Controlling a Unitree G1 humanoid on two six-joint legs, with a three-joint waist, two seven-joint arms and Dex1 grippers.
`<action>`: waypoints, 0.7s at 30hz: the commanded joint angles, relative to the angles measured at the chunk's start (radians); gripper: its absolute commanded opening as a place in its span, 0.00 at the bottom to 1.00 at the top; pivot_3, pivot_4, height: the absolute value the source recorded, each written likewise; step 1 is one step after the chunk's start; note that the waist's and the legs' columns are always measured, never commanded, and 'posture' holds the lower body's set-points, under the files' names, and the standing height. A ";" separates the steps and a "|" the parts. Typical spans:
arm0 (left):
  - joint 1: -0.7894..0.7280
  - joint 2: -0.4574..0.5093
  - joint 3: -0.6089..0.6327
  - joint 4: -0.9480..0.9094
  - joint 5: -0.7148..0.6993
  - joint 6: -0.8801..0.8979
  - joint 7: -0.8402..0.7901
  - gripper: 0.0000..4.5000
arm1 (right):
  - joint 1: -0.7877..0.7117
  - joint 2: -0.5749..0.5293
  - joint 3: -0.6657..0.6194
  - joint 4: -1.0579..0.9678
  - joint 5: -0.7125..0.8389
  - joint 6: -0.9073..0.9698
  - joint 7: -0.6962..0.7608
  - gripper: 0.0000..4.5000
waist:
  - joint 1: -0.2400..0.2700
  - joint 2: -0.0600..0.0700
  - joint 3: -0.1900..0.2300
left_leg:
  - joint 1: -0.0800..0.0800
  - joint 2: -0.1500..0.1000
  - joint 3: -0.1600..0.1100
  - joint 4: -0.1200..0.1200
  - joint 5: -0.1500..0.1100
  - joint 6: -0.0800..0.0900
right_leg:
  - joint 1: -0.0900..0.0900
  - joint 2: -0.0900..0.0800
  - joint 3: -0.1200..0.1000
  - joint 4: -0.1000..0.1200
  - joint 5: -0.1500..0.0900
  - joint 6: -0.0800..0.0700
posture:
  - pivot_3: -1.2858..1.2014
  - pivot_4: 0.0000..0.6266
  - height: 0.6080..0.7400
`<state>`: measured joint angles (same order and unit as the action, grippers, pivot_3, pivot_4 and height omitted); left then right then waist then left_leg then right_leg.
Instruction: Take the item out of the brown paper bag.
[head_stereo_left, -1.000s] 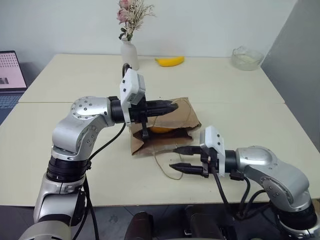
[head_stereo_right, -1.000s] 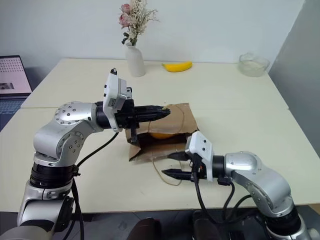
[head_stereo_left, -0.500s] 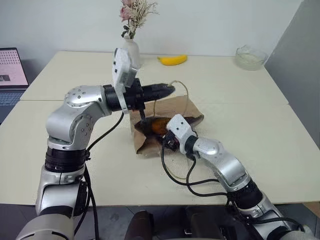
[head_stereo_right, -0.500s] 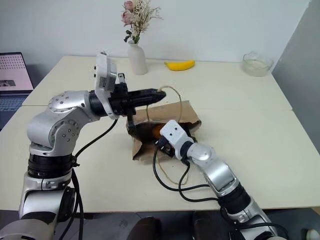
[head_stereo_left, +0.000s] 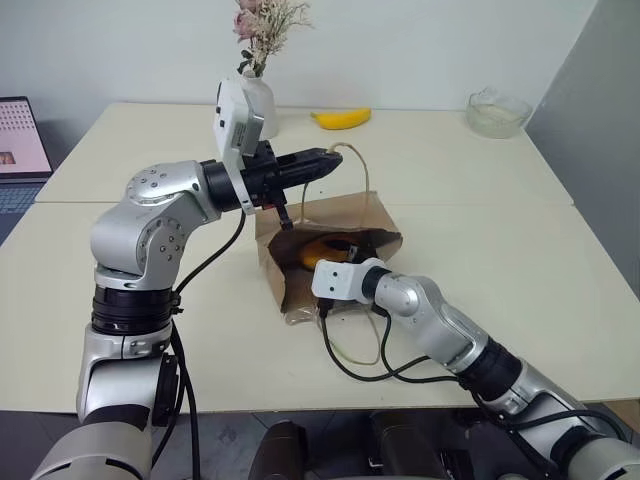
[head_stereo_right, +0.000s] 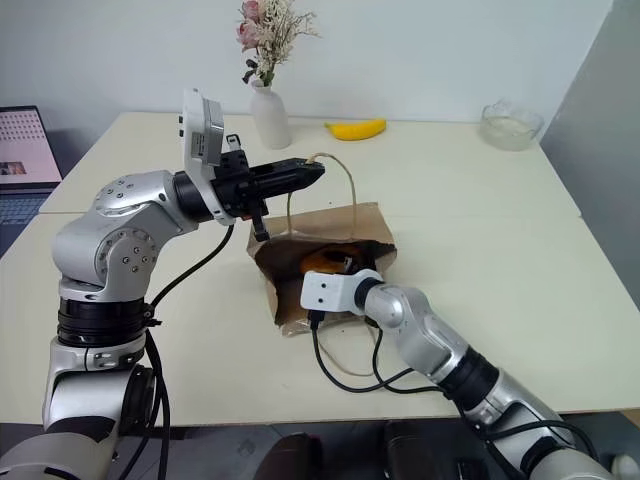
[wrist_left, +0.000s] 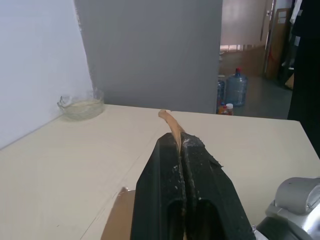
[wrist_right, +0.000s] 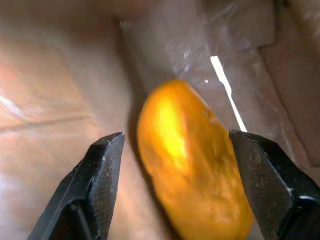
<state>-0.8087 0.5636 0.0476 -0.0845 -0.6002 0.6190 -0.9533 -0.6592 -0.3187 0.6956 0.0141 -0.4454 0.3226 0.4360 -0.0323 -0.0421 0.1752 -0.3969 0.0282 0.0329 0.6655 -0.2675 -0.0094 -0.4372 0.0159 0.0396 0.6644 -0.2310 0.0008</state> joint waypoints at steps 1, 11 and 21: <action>-0.005 0.005 0.017 -0.035 -0.006 -0.023 -0.001 0.00 | -0.072 0.017 -0.001 0.073 -0.063 -0.058 0.003 0.78 | 0.000 0.000 0.000 | -0.001 0.000 0.000 0.000 0.000 0.000 | -0.001 0.000 0.000 0.000 0.000 0.000 | 0.52 0.24 1.00; 0.016 0.013 0.022 -0.040 0.002 -0.038 0.008 0.00 | -0.123 0.053 -0.053 0.232 -0.078 -0.104 0.064 0.70 | 0.000 0.000 0.000 | -0.002 0.000 0.000 0.000 0.000 0.000 | -0.002 0.000 0.000 0.000 0.003 -0.005 | 0.52 0.24 1.00; 0.018 0.009 0.008 -0.011 0.037 -0.063 0.012 0.00 | -0.028 0.008 -0.203 -0.069 0.164 -0.067 0.330 0.62 | 0.001 0.000 0.000 | -0.002 0.000 0.000 0.000 0.000 0.000 | -0.002 0.000 -0.001 0.000 0.003 -0.005 | 0.52 0.24 1.00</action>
<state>-0.7769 0.5667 0.0460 -0.0823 -0.5678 0.5759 -0.9484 -0.6867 -0.3076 0.5506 0.0368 -0.3575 0.2396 0.7057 -0.0313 -0.0422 0.1751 -0.3993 0.0284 0.0324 0.6655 -0.2675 -0.0094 -0.4394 0.0158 0.0389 0.6645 -0.2280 -0.0041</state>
